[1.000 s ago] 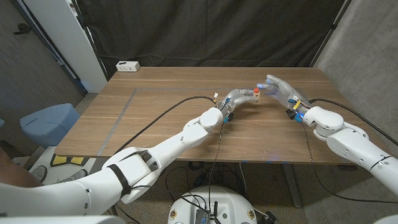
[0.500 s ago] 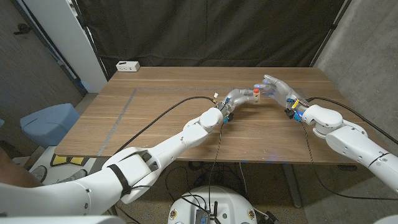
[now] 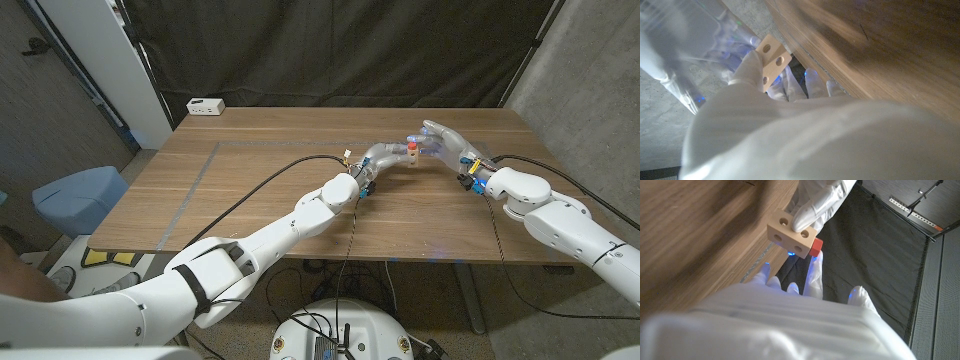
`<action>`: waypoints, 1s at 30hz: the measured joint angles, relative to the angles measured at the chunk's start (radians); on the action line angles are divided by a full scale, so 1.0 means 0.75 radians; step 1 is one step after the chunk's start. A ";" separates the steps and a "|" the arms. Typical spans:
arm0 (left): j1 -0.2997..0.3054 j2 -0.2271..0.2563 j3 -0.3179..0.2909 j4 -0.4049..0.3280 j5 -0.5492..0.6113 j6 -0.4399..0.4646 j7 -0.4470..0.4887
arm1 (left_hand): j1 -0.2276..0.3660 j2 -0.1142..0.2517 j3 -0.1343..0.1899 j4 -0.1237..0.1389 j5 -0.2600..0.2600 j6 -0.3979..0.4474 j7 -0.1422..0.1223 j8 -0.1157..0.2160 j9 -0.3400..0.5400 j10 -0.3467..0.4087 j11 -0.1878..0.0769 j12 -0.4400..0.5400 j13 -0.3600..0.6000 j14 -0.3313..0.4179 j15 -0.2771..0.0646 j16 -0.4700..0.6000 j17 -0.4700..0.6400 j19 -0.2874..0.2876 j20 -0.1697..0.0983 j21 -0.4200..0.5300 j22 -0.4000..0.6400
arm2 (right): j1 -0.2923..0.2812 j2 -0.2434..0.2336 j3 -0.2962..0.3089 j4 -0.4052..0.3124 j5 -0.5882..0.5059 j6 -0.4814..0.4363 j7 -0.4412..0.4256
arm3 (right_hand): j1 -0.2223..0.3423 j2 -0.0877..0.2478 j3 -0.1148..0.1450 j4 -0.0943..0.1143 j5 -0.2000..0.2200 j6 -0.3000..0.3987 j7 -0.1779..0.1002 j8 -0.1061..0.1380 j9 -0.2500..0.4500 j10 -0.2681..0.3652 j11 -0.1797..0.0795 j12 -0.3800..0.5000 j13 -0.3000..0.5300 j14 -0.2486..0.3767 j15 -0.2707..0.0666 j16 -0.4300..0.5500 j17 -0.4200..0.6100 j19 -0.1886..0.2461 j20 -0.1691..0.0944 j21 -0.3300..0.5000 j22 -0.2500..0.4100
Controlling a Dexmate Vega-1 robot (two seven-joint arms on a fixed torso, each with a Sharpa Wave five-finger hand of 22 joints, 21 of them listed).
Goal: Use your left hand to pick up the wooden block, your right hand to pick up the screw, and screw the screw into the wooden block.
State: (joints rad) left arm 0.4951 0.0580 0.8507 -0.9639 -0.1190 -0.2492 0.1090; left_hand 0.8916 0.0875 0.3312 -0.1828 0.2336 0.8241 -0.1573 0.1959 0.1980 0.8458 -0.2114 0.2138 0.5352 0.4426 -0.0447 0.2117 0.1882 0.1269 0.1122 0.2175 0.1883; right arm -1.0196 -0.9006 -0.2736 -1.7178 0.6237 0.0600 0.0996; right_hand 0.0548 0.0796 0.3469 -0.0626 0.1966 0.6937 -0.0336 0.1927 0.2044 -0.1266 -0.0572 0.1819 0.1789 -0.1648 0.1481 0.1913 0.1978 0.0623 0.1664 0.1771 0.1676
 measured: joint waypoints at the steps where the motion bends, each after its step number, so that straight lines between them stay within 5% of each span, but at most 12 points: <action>1: 0.000 0.000 0.000 0.000 0.000 0.000 0.000 | 0.000 0.000 0.000 0.000 -0.001 0.000 0.000 0.000 0.000 0.000 0.000 0.000 0.000 0.000 0.000 0.000 0.000 0.000 0.000 0.000 0.000 | 0.000 0.000 0.000 0.000 0.000 0.000 0.000 | -0.005 0.005 0.000 0.000 0.000 0.002 0.002 0.000 0.000 0.000 0.000 0.000 0.000 0.000 0.000 0.000 0.000 0.000 0.000 0.000 0.000; 30: 0.008 0.005 0.000 -0.012 0.000 0.000 0.002 | -0.006 0.001 0.000 0.000 0.001 0.000 0.000 0.000 0.000 -0.002 -0.002 0.000 0.000 0.000 0.000 0.000 0.000 0.000 0.000 0.000 0.000 | -0.004 0.020 -0.001 0.009 0.001 0.035 -0.017 | -0.004 0.005 0.000 0.000 0.000 0.003 -0.011 0.009 0.000 0.017 -0.002 0.000 0.001 0.000 0.000 0.000 -0.004 0.000 0.000 0.006 0.000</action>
State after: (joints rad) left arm 0.5010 0.0621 0.8504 -0.9730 -0.1187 -0.2492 0.1106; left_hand 0.8873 0.0884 0.3312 -0.1828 0.2345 0.8239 -0.1571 0.1959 0.1978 0.8443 -0.2129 0.2138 0.5352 0.4426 -0.0447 0.2117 0.1882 0.1269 0.1122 0.2175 0.1883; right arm -1.0223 -0.8856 -0.2742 -1.7113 0.6247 0.0865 0.0867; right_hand 0.0516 0.0832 0.3470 -0.0626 0.1965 0.6959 -0.0420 0.1995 0.2046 -0.1142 -0.0588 0.1818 0.1795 -0.1647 0.1481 0.1913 0.1952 0.0625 0.1663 0.1817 0.1677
